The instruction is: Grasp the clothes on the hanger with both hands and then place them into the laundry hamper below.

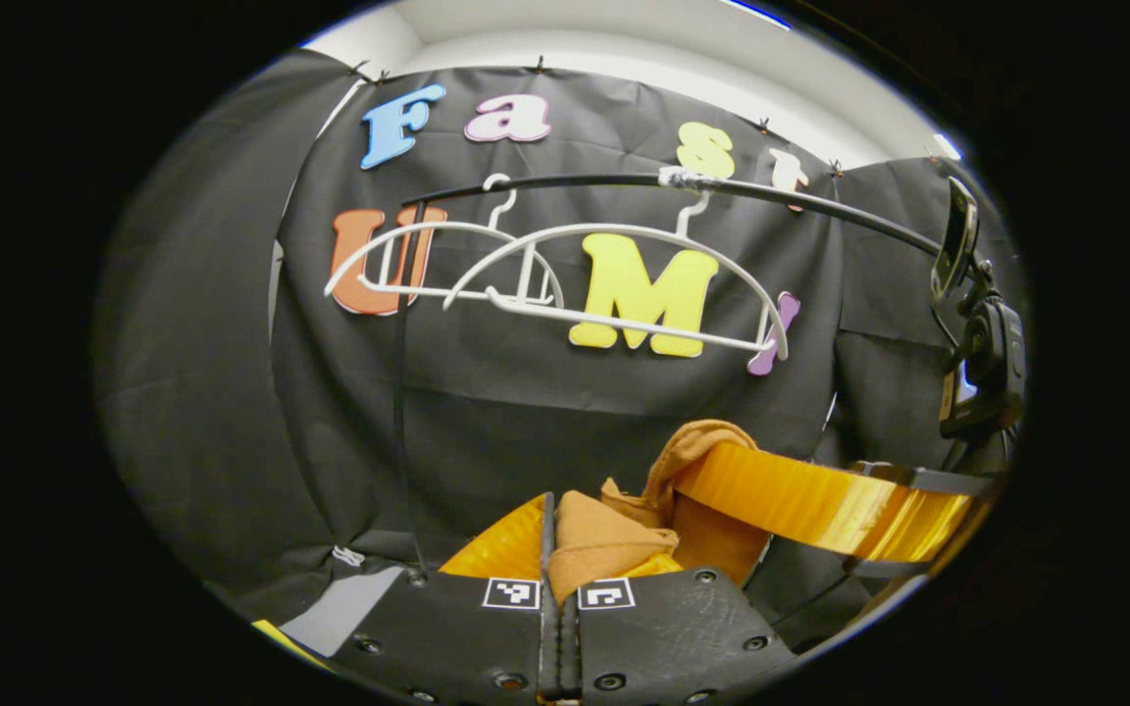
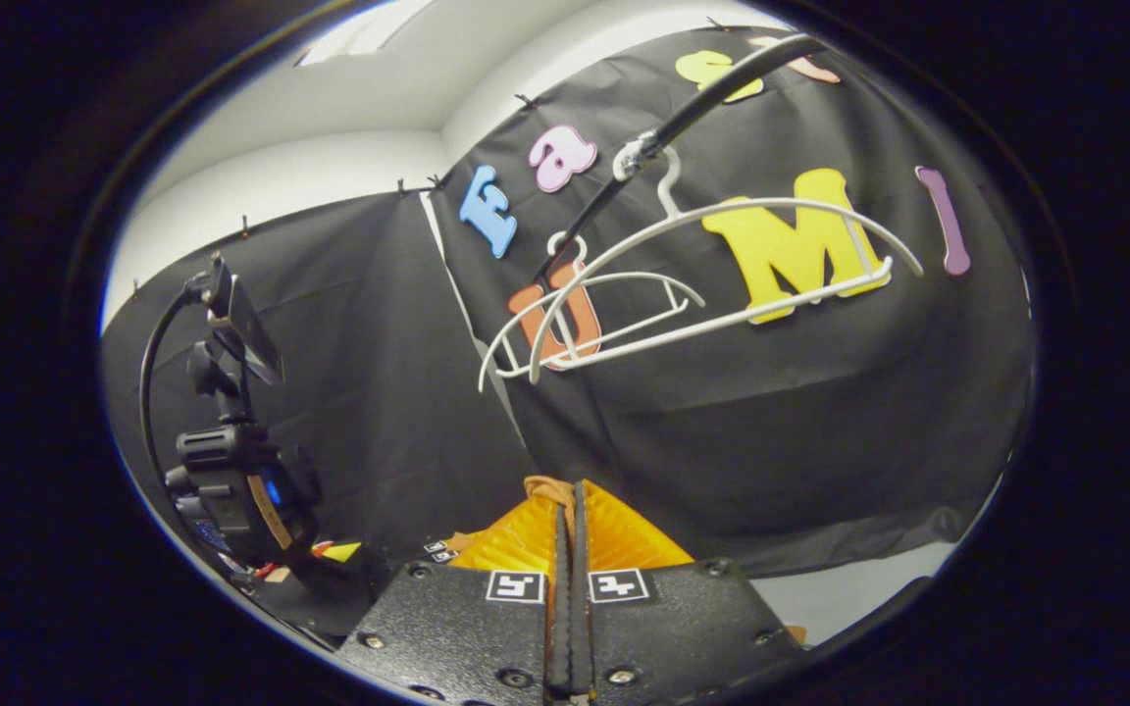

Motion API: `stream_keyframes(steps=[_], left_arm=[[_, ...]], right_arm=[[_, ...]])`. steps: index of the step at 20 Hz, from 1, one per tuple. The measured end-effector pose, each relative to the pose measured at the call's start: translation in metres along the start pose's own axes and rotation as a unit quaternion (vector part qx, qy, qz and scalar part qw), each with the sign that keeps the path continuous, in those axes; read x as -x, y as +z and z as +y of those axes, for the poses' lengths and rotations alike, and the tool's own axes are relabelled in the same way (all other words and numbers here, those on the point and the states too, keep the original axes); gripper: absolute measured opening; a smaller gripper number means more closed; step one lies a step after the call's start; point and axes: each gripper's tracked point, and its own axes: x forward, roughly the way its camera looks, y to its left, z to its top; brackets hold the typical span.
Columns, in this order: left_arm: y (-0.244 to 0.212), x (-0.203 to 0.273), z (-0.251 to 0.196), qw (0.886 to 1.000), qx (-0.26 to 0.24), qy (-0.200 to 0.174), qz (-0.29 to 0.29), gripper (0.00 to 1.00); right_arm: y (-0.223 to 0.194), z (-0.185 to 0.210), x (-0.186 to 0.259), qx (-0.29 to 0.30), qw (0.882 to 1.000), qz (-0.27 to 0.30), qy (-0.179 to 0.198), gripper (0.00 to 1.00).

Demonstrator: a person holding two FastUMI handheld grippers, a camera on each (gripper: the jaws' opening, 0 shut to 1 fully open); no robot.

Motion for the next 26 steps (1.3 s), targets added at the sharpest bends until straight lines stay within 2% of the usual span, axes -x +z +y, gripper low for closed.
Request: stream_keyframes(steps=[3, 4, 5, 6, 7, 8, 9, 13, 19, 20, 22, 25, 26], left_arm=[[-0.034, -0.006, 0.007, 1.000, 0.009, 0.000, 0.016, 0.05], [-0.050, -0.007, 0.009, 1.000, 0.016, 0.000, 0.027, 0.00], [-0.067, -0.007, 0.011, 0.999, 0.024, 0.001, 0.037, 0.05], [-0.086, -0.009, 0.013, 0.998, 0.031, -0.001, 0.050, 0.00], [-0.104, -0.010, 0.014, 0.997, 0.036, 0.001, 0.063, 0.05], [-0.124, -0.012, 0.016, 0.996, 0.038, 0.004, 0.079, 0.00], [-0.145, -0.015, 0.020, 0.995, 0.039, 0.011, 0.095, 0.00], [-0.232, -0.011, 0.033, 0.983, 0.059, 0.035, 0.171, 0.00], [-0.327, 0.010, 0.029, 0.957, 0.061, 0.060, 0.277, 0.00], [-0.335, 0.012, 0.026, 0.952, 0.066, 0.064, 0.293, 0.00], [-0.343, 0.015, 0.024, 0.946, 0.075, 0.073, 0.308, 0.00], [-0.350, 0.023, 0.035, 0.939, 0.063, 0.086, 0.327, 0.00], [-0.350, 0.028, 0.044, 0.938, 0.051, 0.101, 0.328, 0.01]], right_arm=[[-0.028, -0.011, -0.007, -0.006, 0.999, 0.036, -0.002, 0.04], [-0.045, -0.017, -0.005, -0.008, 0.999, 0.050, -0.005, 0.04], [-0.062, -0.025, -0.004, -0.008, 0.998, 0.068, -0.007, 0.04], [-0.079, -0.032, -0.005, -0.011, 0.996, 0.085, -0.009, 0.04], [-0.094, -0.040, -0.008, -0.015, 0.994, 0.103, -0.013, 0.04], [-0.112, -0.049, -0.010, -0.018, 0.992, 0.123, -0.020, 0.04], [-0.129, -0.059, -0.011, -0.021, 0.989, 0.144, -0.031, 0.04], [-0.204, -0.090, -0.009, -0.030, 0.973, 0.221, -0.064, 0.04], [-0.308, -0.120, 0.001, -0.051, 0.934, 0.335, -0.113, 0.04], [-0.321, -0.122, -0.003, -0.049, 0.926, 0.352, -0.125, 0.04], [-0.325, -0.119, -0.009, -0.044, 0.918, 0.372, -0.133, 0.04], [-0.318, -0.121, -0.005, -0.032, 0.915, 0.375, -0.142, 0.04], [-0.325, -0.122, -0.003, -0.027, 0.916, 0.373, -0.148, 0.04]])
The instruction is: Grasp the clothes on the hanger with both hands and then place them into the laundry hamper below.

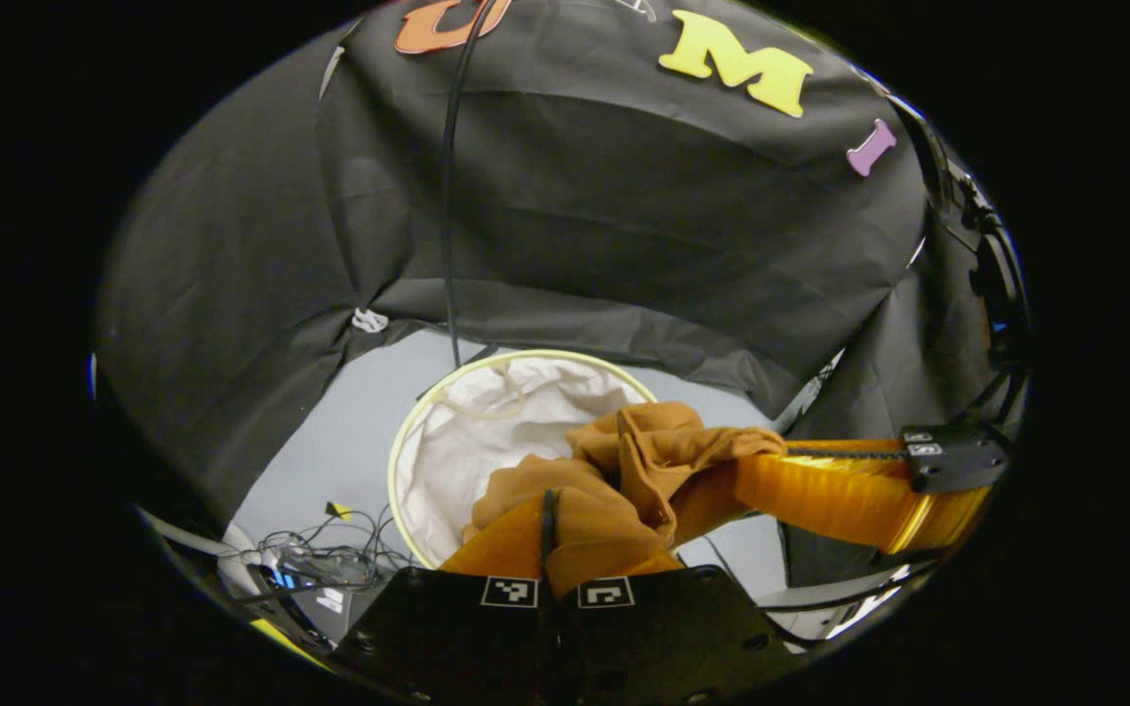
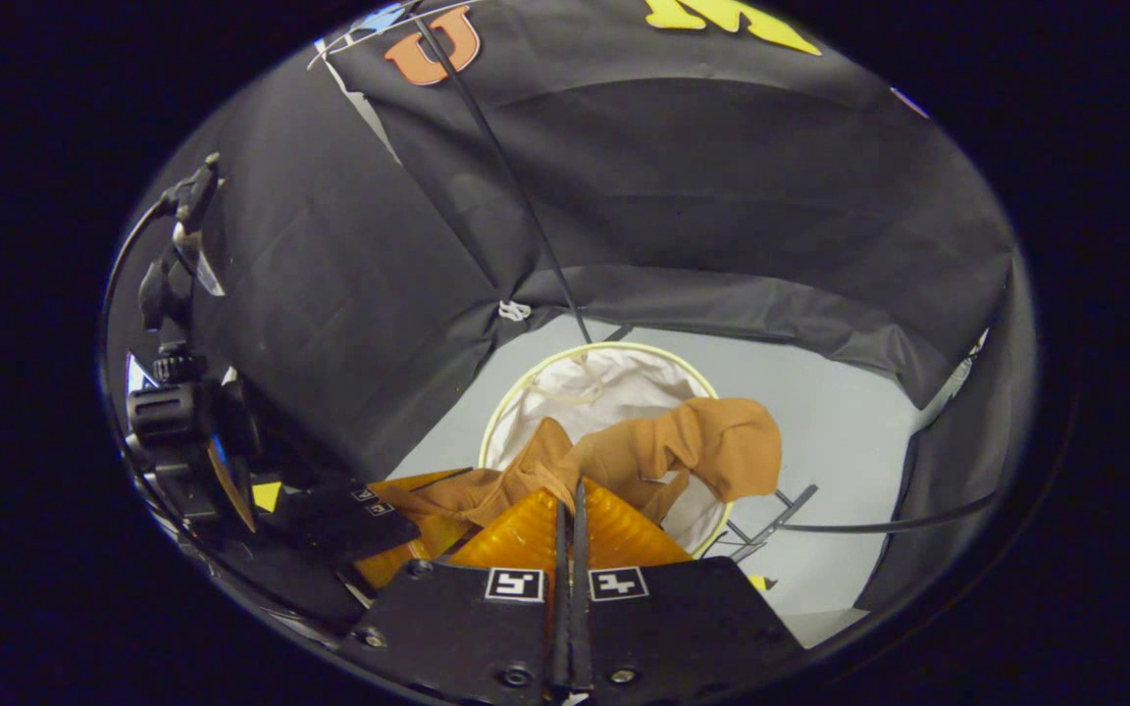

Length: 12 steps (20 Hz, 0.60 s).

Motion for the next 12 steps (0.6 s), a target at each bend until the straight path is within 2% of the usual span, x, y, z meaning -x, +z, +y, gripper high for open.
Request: stream_keyframes(steps=[2, 3, 5, 6, 7, 8, 9, 11, 12], left_arm=[[0.000, 0.002, 0.006, 1.000, -0.003, 0.011, -0.001, 0.06], [0.000, 0.002, 0.005, 1.000, -0.006, 0.006, -0.004, 0.27], [0.004, 0.002, 0.009, 0.999, -0.027, 0.014, -0.009, 0.64], [0.001, 0.005, 0.012, 0.999, -0.034, 0.019, -0.011, 0.82], [0.001, 0.015, 0.014, 0.999, -0.037, 0.024, -0.013, 1.00], [0.000, 0.018, 0.016, 0.999, -0.036, 0.028, -0.015, 1.00], [0.001, 0.020, 0.017, 0.999, -0.034, 0.028, -0.016, 0.96], [-0.001, 0.027, 0.016, 0.999, -0.033, 0.024, -0.018, 0.95], [0.000, 0.031, 0.014, 0.999, -0.034, 0.020, -0.021, 0.96]], right_arm=[[0.002, -0.007, 0.002, 0.010, 1.000, -0.008, -0.018, 0.04], [0.005, -0.008, 0.003, 0.013, 1.000, -0.015, -0.017, 0.09], [0.006, -0.015, 0.010, 0.017, 0.999, -0.020, -0.024, 0.36], [0.005, -0.020, 0.012, 0.015, 0.999, -0.019, -0.032, 0.47], [-0.001, -0.019, 0.014, 0.013, 0.999, -0.019, -0.036, 0.53], [-0.002, -0.020, 0.013, 0.007, 0.999, -0.022, -0.038, 0.65], [-0.005, -0.023, 0.012, 0.006, 0.999, -0.018, -0.044, 0.65], [-0.010, -0.025, 0.016, 0.006, 0.998, -0.020, -0.053, 0.71], [-0.013, -0.028, 0.020, 0.005, 0.998, -0.021, -0.056, 0.69]])
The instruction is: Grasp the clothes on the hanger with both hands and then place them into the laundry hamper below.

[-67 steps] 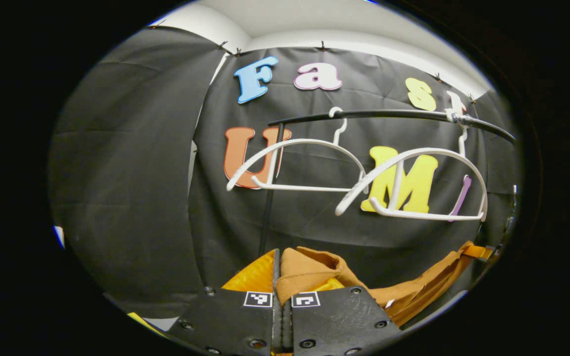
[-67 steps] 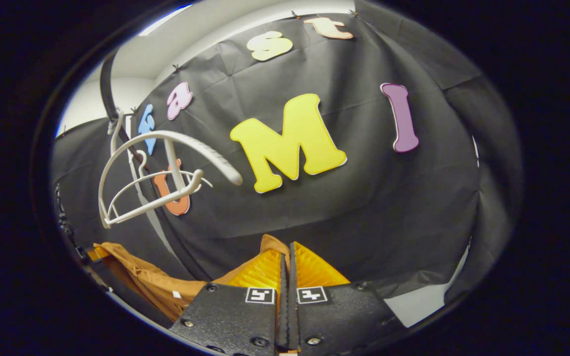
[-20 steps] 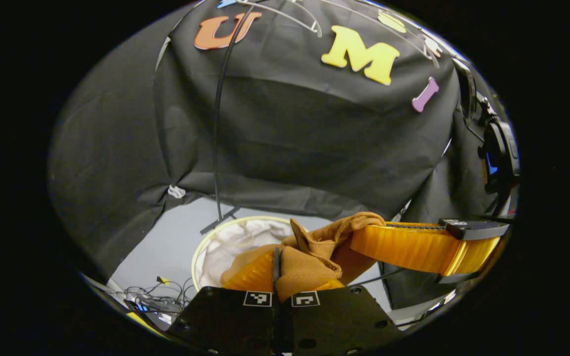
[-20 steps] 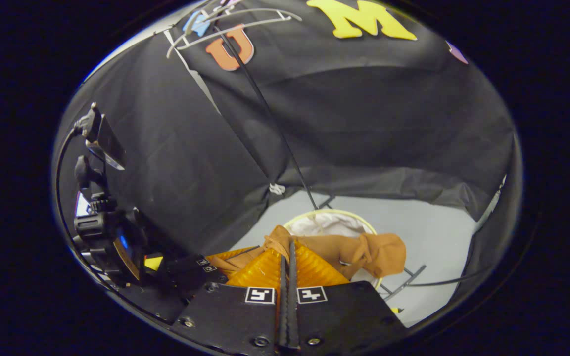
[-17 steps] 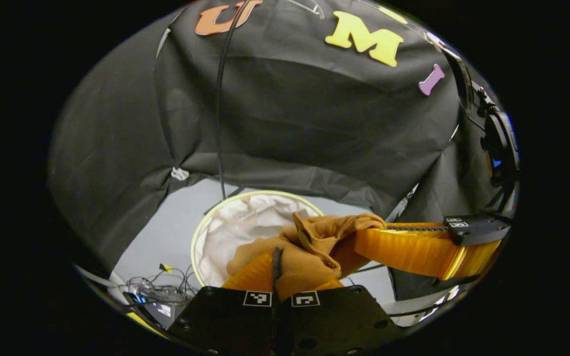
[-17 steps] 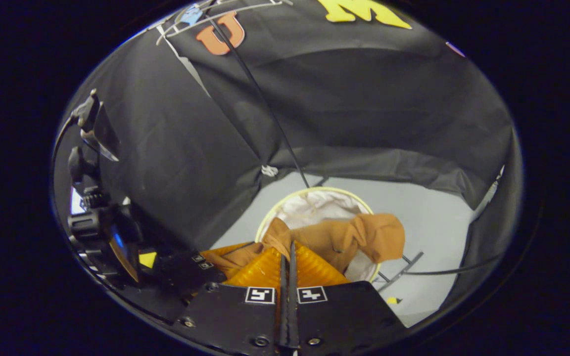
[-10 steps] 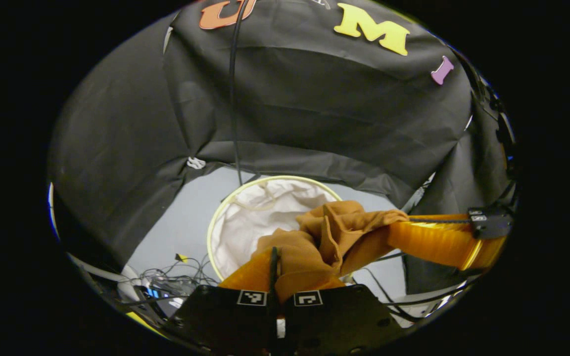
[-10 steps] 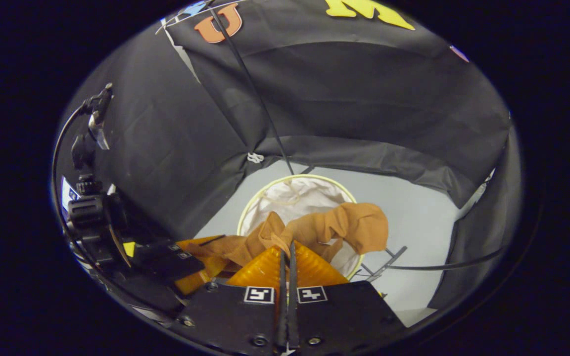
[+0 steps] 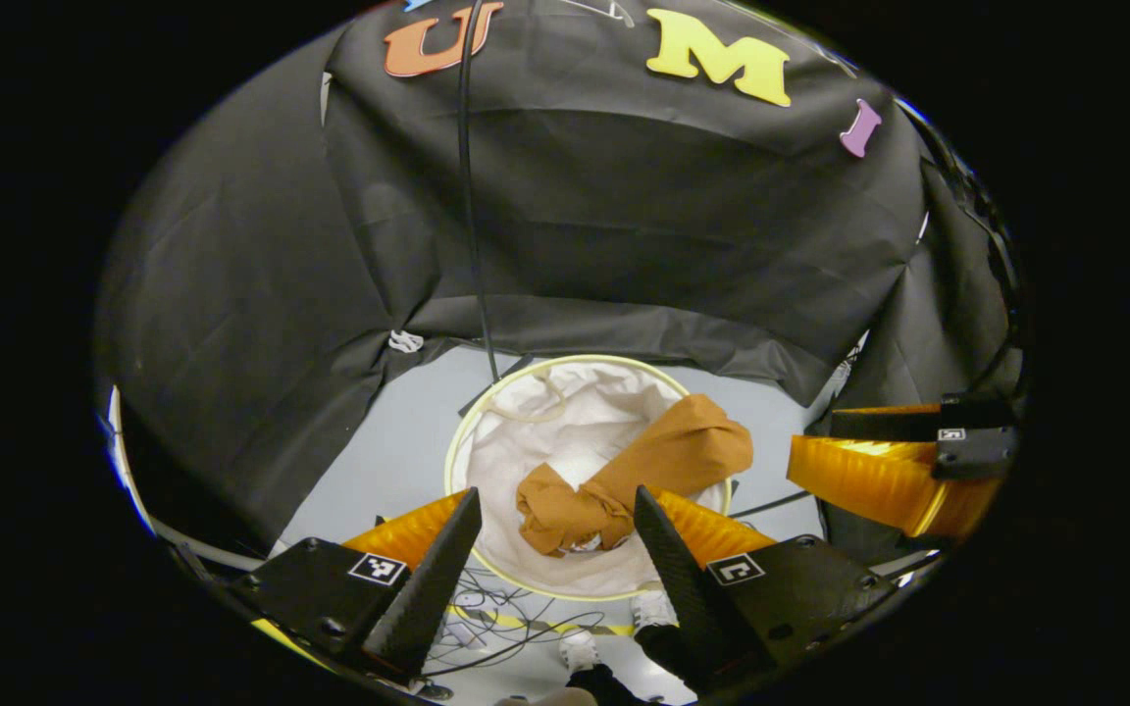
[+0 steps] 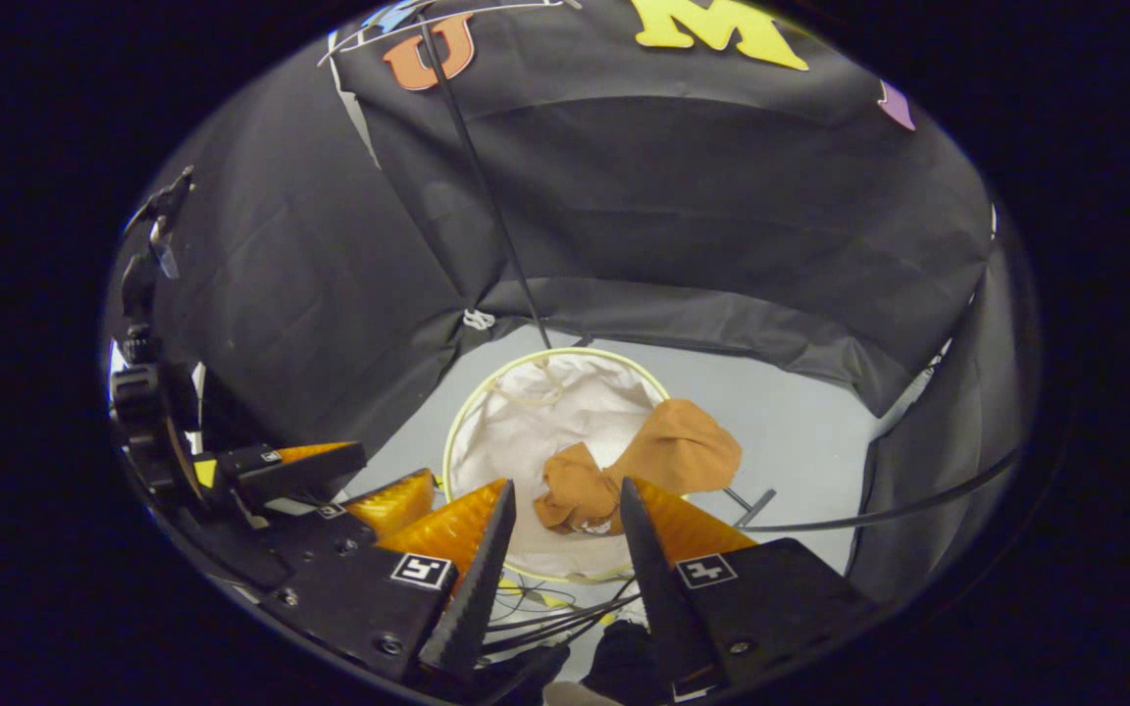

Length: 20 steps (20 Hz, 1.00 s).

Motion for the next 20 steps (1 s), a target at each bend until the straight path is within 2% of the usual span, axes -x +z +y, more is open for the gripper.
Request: stream_keyframes(steps=[4, 5, 6, 7, 10, 14, 16, 17, 18, 19, 20], left_arm=[[0.007, 0.024, -0.001, 1.000, -0.013, -0.004, -0.022, 0.96], [0.010, 0.032, -0.002, 0.999, -0.017, -0.005, -0.030, 1.00], [0.015, 0.041, -0.002, 0.999, -0.021, -0.005, -0.039, 1.00], [0.022, 0.052, -0.003, 0.998, -0.025, -0.005, -0.052, 0.95], [0.061, 0.094, -0.004, 0.993, -0.035, -0.004, -0.113, 0.96], [0.118, 0.182, 0.007, 0.974, -0.052, 0.003, -0.223, 0.95], [0.142, 0.226, 0.015, 0.959, -0.060, 0.009, -0.275, 0.95], [0.150, 0.247, 0.020, 0.954, -0.063, 0.011, -0.294, 1.00], [0.160, 0.269, 0.022, 0.949, -0.060, 0.009, -0.311, 0.88], [0.168, 0.290, 0.024, 0.943, -0.054, 0.007, -0.329, 0.88], [0.178, 0.310, 0.025, 0.937, -0.050, 0.005, -0.346, 0.88]], right_arm=[[-0.006, -0.007, 0.017, -0.001, 1.000, -0.021, -0.012, 0.69], [-0.002, -0.005, 0.024, 0.001, 0.999, -0.034, -0.016, 0.71], [0.002, -0.003, 0.034, 0.008, 0.999, -0.048, -0.021, 0.69], [0.007, -0.004, 0.045, 0.014, 0.997, -0.065, -0.027, 0.69], [0.033, 0.001, 0.094, 0.028, 0.991, -0.125, -0.040, 0.70], [0.073, 0.012, 0.187, 0.042, 0.970, -0.231, -0.064, 0.80], [0.087, 0.019, 0.241, 0.042, 0.955, -0.286, -0.072, 0.77], [0.095, 0.022, 0.265, 0.043, 0.947, -0.311, -0.074, 0.83], [0.103, 0.026, 0.284, 0.044, 0.939, -0.333, -0.079, 0.92], [0.106, 0.027, 0.309, 0.048, 0.931, -0.352, -0.086, 1.00], [0.110, 0.028, 0.328, 0.048, 0.923, -0.372, -0.090, 1.00]])
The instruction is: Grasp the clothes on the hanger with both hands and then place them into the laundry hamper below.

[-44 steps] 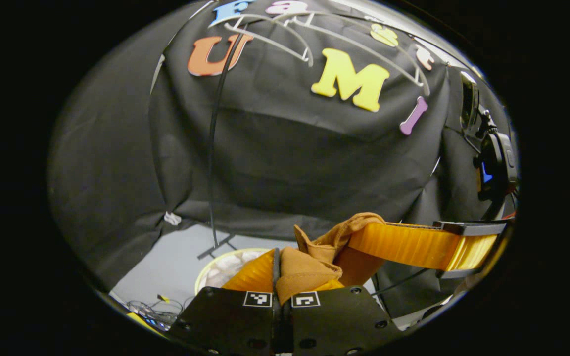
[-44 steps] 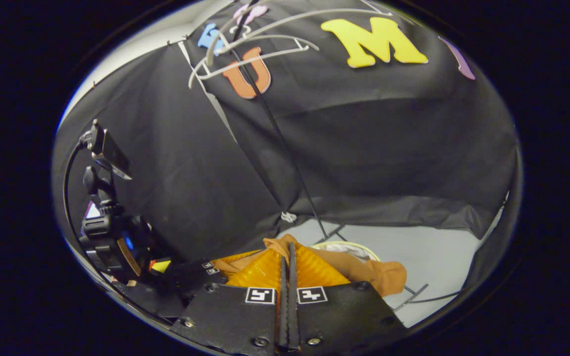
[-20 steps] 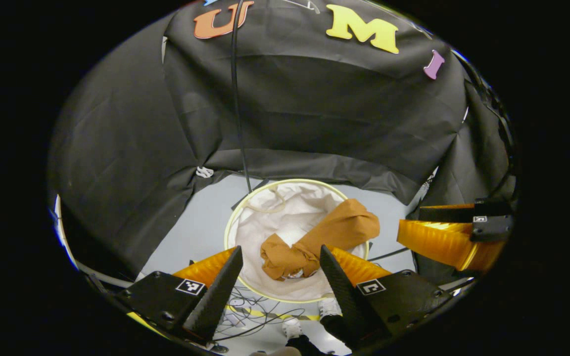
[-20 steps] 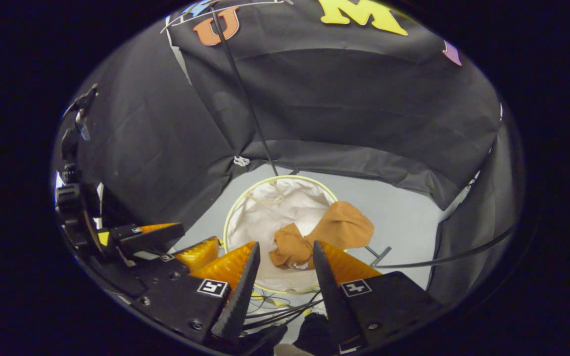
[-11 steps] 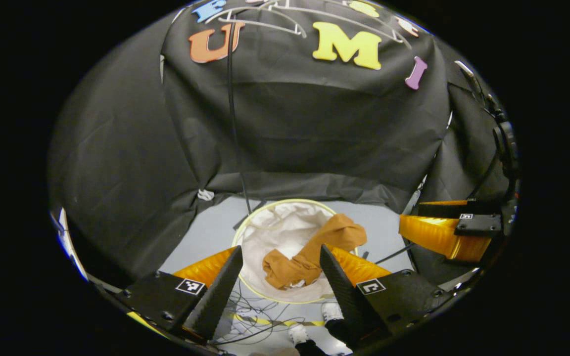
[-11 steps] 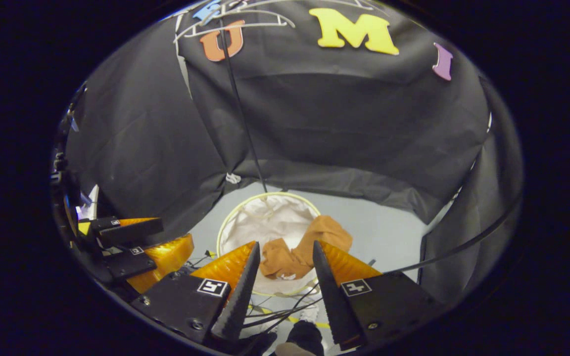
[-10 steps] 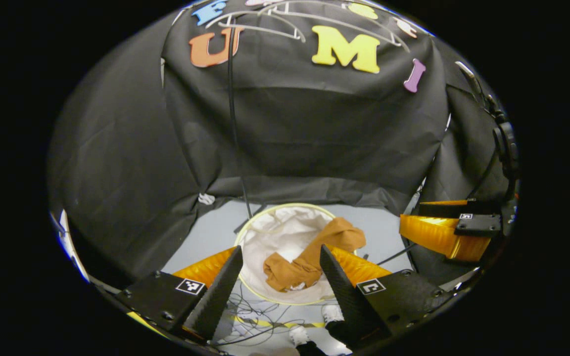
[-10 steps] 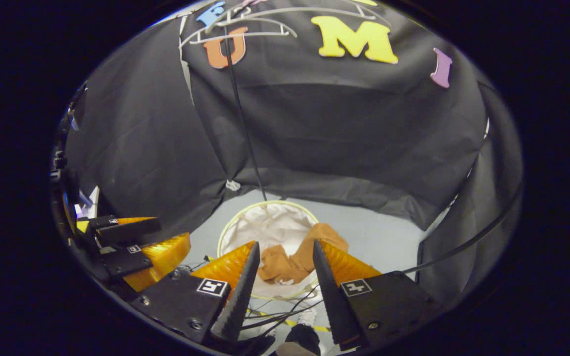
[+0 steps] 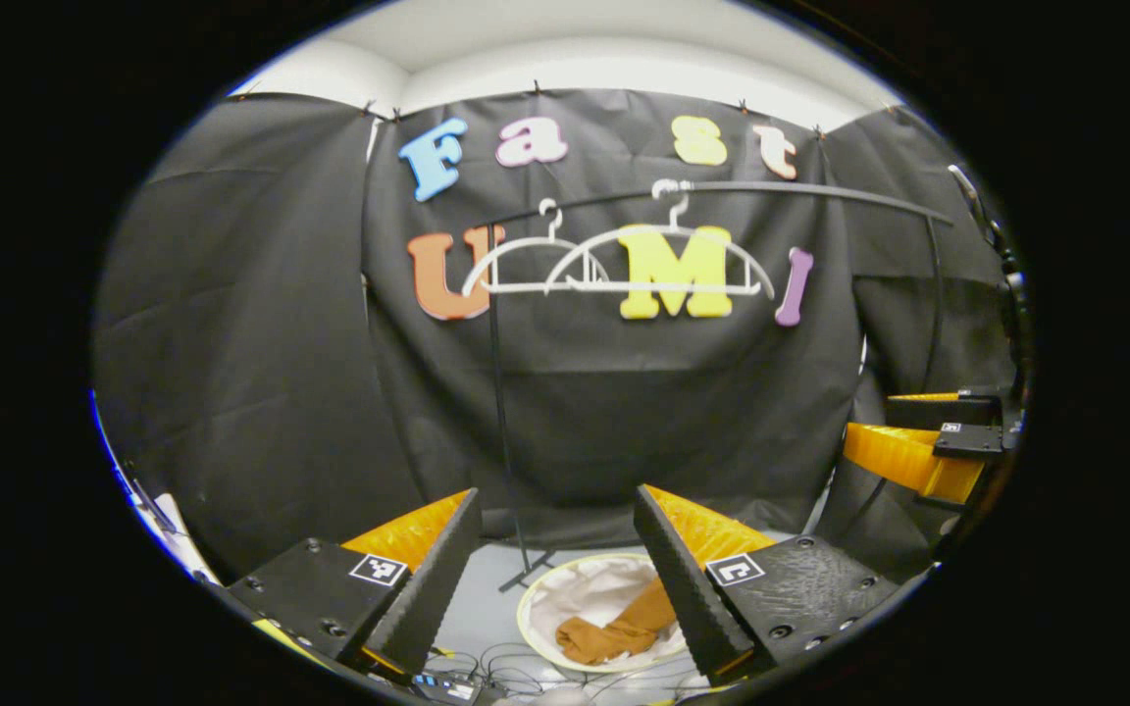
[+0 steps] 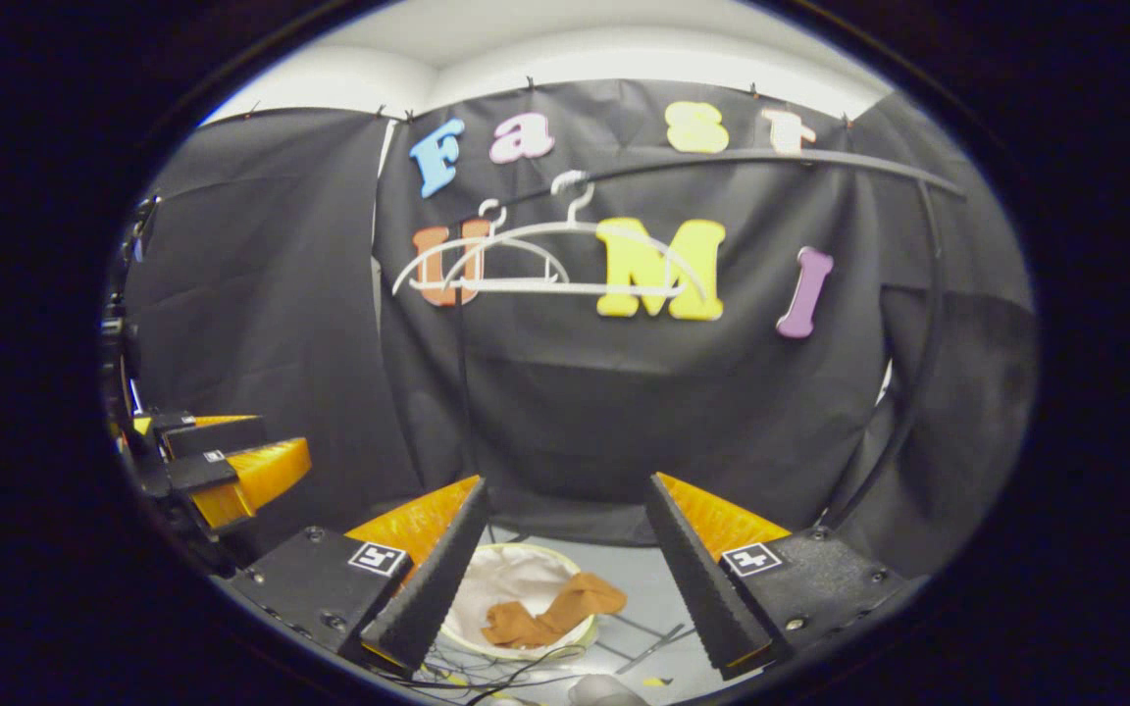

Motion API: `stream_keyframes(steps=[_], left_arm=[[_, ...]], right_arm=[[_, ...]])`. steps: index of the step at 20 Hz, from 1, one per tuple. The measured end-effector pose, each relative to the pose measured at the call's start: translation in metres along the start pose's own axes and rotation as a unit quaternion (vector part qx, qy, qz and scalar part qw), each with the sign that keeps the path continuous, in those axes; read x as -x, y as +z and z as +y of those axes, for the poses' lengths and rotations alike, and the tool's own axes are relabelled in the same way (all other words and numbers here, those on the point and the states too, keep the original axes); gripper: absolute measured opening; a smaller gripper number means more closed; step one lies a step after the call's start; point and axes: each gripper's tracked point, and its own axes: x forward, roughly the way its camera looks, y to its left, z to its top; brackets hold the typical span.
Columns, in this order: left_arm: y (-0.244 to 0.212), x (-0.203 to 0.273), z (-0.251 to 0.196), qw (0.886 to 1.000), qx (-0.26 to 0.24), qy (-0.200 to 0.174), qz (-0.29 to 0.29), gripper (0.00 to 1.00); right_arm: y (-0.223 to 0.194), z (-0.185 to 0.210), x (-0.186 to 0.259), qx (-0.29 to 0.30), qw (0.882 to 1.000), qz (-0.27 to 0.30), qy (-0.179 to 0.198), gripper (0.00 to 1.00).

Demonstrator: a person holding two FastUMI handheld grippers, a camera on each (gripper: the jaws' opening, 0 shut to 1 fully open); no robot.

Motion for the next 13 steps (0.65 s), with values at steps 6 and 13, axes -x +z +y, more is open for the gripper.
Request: stream_keyframes(steps=[6, 13], left_arm=[[0.083, 0.057, 0.012, 0.996, -0.014, 0.019, -0.082, 0.89], [0.104, 0.094, -0.001, 0.990, -0.027, 0.065, -0.120, 0.89]], right_arm=[[0.059, -0.016, 0.048, -0.040, 0.995, -0.089, -0.020, 1.00], [0.075, -0.046, 0.102, -0.019, 0.991, -0.134, -0.020, 1.00]])
